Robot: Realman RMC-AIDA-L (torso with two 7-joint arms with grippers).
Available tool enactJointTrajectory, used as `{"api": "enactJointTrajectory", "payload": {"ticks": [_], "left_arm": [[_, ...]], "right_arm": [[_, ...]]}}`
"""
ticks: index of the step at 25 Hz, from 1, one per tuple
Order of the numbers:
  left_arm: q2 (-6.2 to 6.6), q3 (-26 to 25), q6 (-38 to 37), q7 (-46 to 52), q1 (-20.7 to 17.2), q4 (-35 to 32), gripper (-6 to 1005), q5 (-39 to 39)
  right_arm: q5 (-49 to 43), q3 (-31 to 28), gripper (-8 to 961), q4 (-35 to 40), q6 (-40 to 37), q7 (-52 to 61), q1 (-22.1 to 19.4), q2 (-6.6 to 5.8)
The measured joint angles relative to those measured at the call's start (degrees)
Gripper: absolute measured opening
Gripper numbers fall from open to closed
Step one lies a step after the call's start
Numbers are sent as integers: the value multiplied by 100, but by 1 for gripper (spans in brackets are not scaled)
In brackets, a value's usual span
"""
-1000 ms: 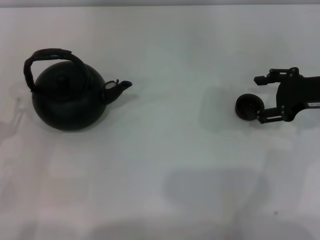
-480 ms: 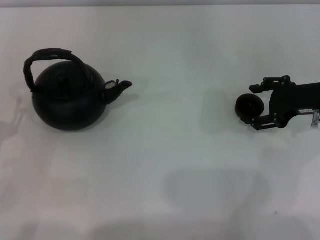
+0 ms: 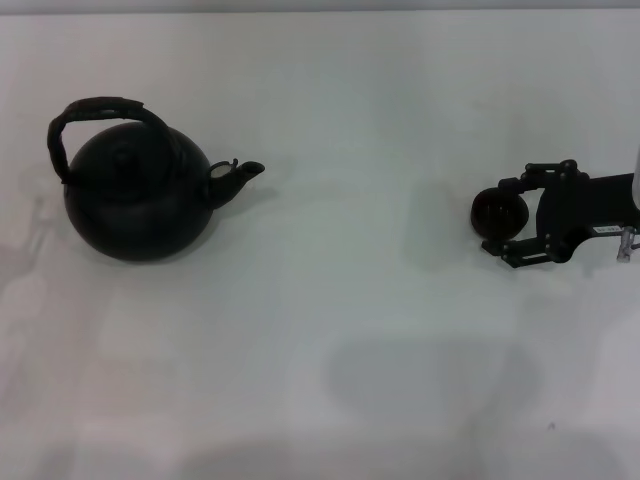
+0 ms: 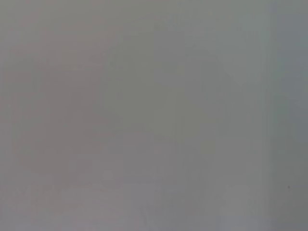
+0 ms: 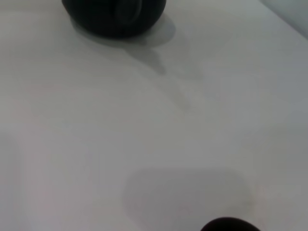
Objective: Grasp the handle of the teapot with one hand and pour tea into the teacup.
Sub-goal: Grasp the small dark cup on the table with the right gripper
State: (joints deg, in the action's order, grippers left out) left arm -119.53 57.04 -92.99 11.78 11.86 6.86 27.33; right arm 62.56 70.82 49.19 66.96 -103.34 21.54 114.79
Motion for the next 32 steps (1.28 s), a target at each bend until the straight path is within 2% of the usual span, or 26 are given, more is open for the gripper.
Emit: {"api": "enactJointTrajectory", "payload": {"ticks": [13,22,32], "left_arm": [[-8,0,-8,5,-12,0,861,0],[-9,32,-18,131,-34,0,860,0],[-9,70,-18,141,-44,0,860,24]], "right_arm": [[8,126,845,-33,-119,-24,8,9],[-9,124,747,-32,-108,-18,12,9],[277,231,734,440,405,547,78,18]]}}
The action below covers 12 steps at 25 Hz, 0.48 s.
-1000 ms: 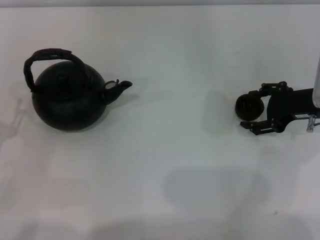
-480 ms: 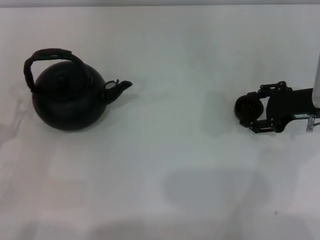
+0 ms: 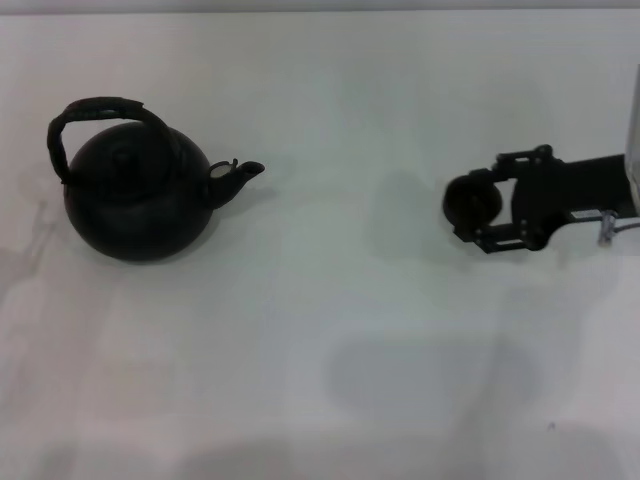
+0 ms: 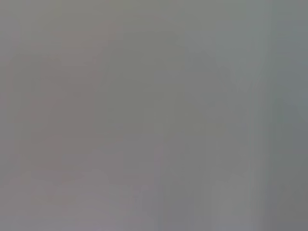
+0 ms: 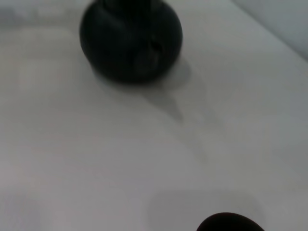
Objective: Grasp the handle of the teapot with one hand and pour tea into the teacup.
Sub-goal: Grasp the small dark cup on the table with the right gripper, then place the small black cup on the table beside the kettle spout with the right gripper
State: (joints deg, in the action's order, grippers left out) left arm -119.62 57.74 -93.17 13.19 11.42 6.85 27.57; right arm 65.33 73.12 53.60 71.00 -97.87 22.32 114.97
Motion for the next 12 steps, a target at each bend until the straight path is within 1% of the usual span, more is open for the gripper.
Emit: {"api": "enactJointTrajectory", "payload": {"ticks": [5,7,8,12], "left_arm": [[0,0,-5,-1,0,0,861,64],[0,1,-11,0,0,0,861,67],[0,0,-13,0,0,0,861,76],[0,1,-37,0,-1,0,861,117]], "right_arm": [[248,288,742,83,55,211,195,29],[287,599,746,20,-42,327,414,77],[292,656,748,3,-80,342,442,82],[454,1239,755,-132,-500,411,611,92]]}}
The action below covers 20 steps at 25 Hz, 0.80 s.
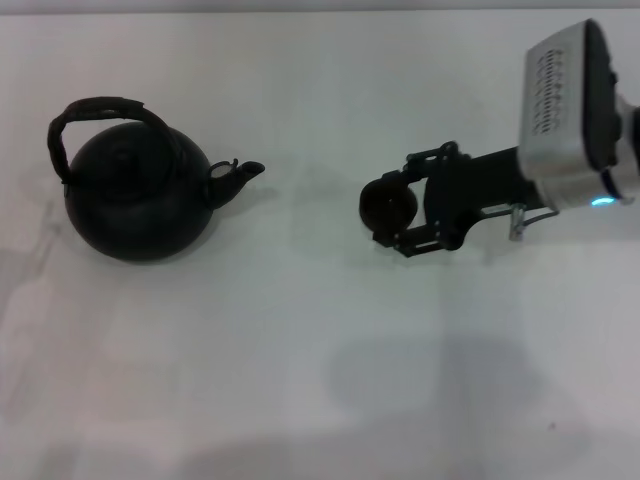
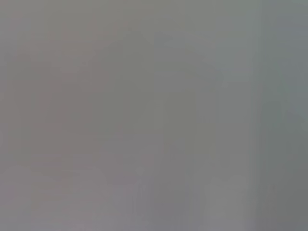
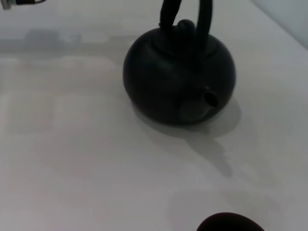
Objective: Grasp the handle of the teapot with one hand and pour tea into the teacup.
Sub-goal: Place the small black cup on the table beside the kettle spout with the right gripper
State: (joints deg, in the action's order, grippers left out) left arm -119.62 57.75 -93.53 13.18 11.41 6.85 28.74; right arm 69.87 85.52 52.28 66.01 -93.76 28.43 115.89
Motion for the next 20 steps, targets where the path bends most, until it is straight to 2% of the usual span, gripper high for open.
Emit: {"api": "enactJointTrajectory", "payload": {"ticks": [12,20], "left_arm": [[0,-1,-16,0,17,0,861,1],[0,-1,-16,0,19,0,861,0]], "right_arm": [[150,778,776,-208,-810,0,54,4],[150,849,790,-283,-949,-5,25,4]]}}
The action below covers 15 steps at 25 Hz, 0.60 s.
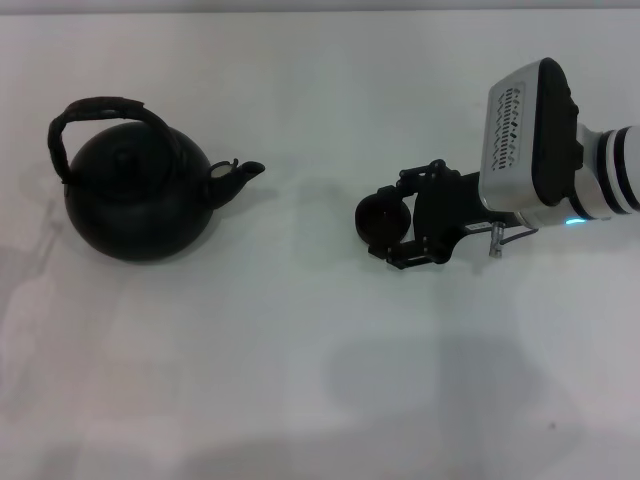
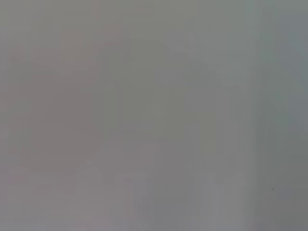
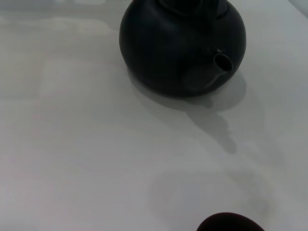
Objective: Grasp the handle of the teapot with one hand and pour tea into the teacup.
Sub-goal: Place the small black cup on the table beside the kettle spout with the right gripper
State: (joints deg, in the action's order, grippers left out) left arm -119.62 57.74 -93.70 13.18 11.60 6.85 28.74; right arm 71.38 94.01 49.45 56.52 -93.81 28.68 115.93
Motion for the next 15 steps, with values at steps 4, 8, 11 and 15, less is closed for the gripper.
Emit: {"api": "enactJointTrajectory", "payload": {"ticks": [4,8,11,15], "left_arm": [[0,0,0,0,-3,0,861,0],[0,0,1,0,-21,0,861,0],[0,0,1,0,-26,0,862,1],[-1,0,1,0,-27,0,862,4]], "right_arm": [[0,53,797,-94,-67,-3,15,0],[-1,57,804,-136,-79,-31,30,0],[-1,57,810,-129,-80,-37,22,0],[-1,57,817,-118,-80,-38,15,0]]}}
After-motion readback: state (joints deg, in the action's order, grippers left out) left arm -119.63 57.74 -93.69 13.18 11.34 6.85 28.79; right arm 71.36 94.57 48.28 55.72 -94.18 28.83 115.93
